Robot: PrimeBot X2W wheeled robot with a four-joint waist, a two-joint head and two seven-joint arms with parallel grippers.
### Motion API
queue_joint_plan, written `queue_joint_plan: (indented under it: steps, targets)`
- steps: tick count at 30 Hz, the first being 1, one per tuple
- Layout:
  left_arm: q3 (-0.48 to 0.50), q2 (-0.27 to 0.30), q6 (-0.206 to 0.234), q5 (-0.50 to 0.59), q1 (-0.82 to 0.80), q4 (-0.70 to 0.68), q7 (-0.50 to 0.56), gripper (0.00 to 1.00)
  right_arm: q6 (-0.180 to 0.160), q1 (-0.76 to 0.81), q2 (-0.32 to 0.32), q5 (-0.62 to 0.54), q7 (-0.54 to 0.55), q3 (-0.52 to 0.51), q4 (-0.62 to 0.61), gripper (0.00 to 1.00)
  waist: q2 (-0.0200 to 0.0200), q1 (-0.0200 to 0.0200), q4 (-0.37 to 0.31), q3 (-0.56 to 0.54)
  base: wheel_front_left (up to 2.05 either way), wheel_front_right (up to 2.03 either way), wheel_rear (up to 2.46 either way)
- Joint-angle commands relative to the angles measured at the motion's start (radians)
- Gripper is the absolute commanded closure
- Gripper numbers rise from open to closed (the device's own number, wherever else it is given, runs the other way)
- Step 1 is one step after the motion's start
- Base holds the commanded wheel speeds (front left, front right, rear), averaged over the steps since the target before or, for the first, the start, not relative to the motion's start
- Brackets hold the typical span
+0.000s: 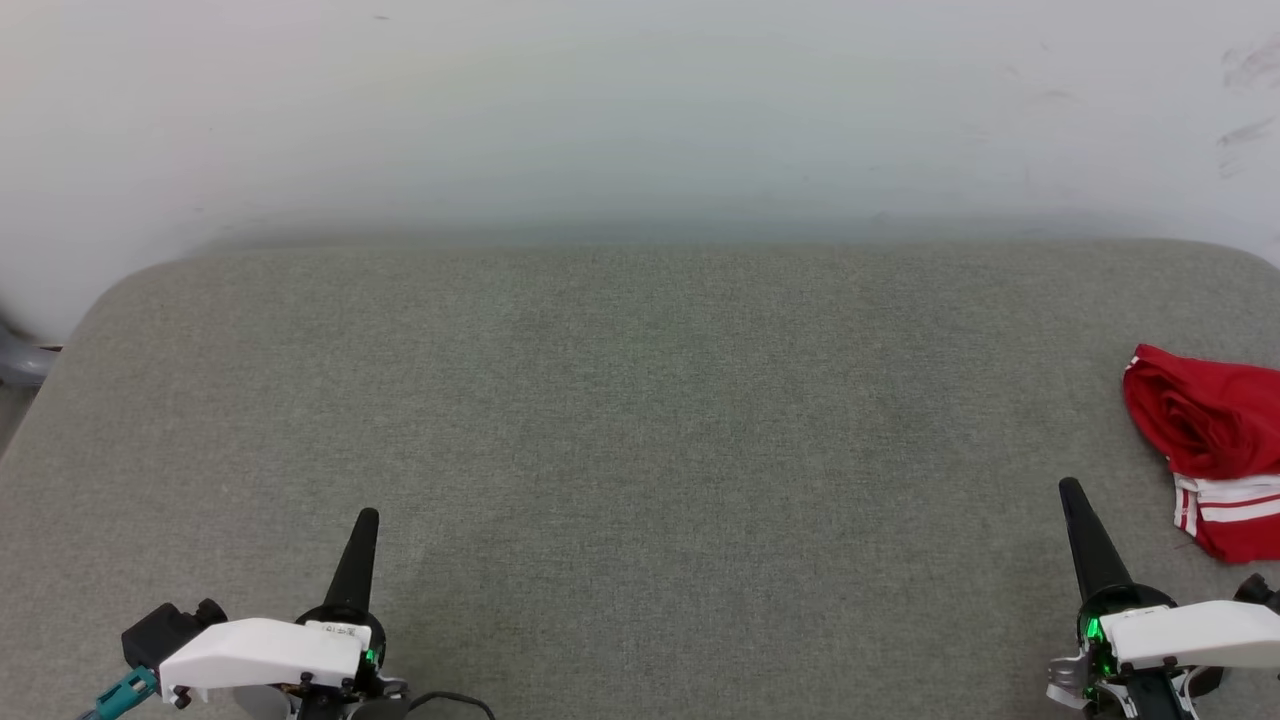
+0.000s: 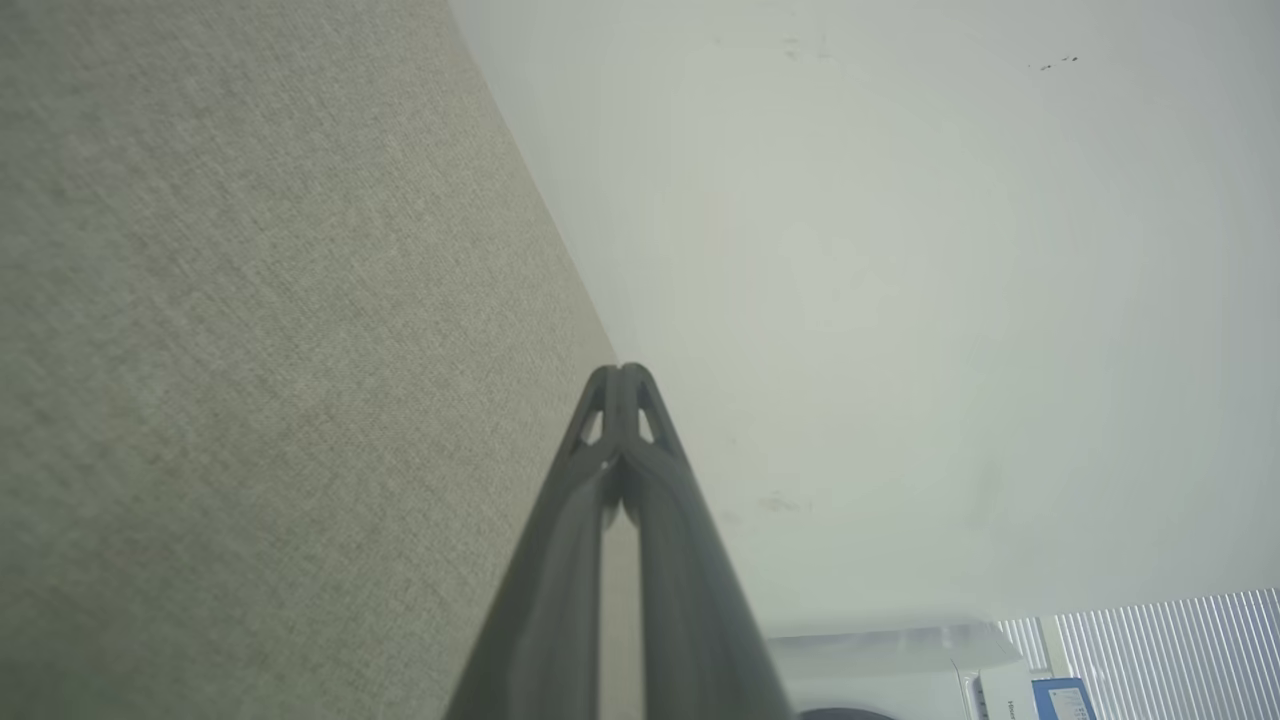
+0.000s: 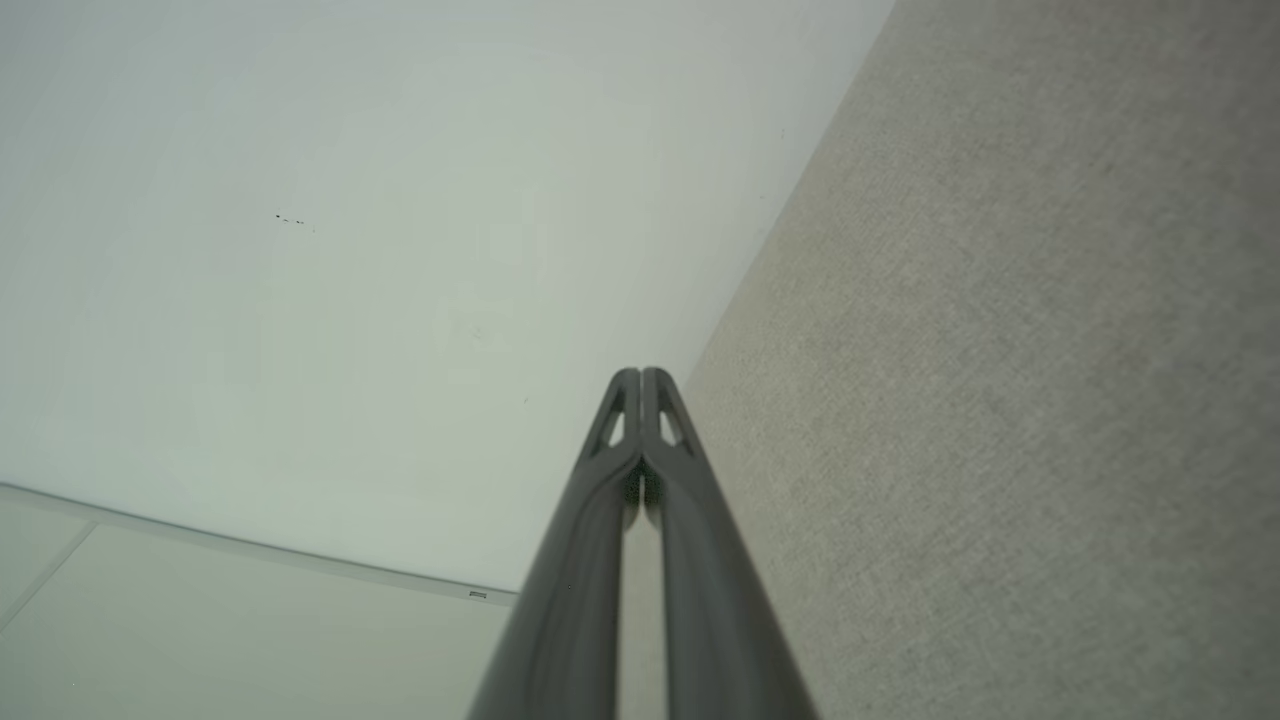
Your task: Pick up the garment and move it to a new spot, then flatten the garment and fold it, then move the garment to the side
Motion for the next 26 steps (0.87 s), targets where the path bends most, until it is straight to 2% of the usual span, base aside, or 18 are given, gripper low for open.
queue_joint_plan:
  steps: [1, 26]
  targets:
    - [0.008, 0.005, -0.009, -0.032, -0.022, -0.002, 0.009, 1.00, 0.000, -0.025, 0.002, 0.034, 0.008, -0.003, 0.000, 1.00, 0.0000, -0.0001, 0.000, 0.000, 0.00, 0.00, 0.00]
    - [0.034, 0.002, -0.031, -0.233, -0.055, 0.020, 0.062, 1.00, 0.000, -0.052, 0.009, 0.228, 0.061, -0.015, 0.023, 1.00, 0.0000, -0.0001, -0.005, 0.001, 0.00, 0.00, 0.00]
